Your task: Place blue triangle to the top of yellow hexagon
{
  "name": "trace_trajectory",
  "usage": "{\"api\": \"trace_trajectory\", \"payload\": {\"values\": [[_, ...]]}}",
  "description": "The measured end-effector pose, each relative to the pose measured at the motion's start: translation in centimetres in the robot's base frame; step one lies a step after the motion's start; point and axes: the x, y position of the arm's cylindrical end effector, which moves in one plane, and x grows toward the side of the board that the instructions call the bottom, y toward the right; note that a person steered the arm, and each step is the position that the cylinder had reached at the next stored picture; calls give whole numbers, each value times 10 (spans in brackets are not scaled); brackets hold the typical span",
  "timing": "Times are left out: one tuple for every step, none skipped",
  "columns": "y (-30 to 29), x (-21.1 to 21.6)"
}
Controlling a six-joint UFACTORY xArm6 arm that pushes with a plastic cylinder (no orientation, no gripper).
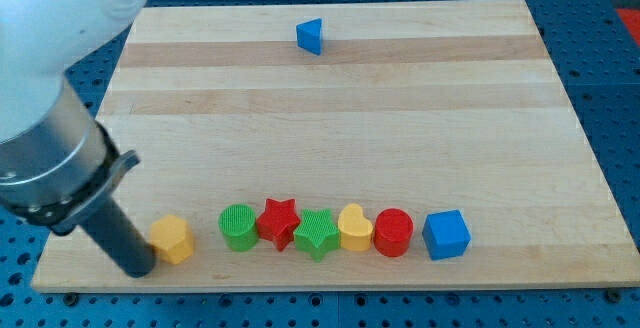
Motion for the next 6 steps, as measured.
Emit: {"api": "trace_trajectory", "payload": {"values": [[23,-1],[22,-1],[-21,-4],[-53,-53],[-37,-123],[43,-164]]}}
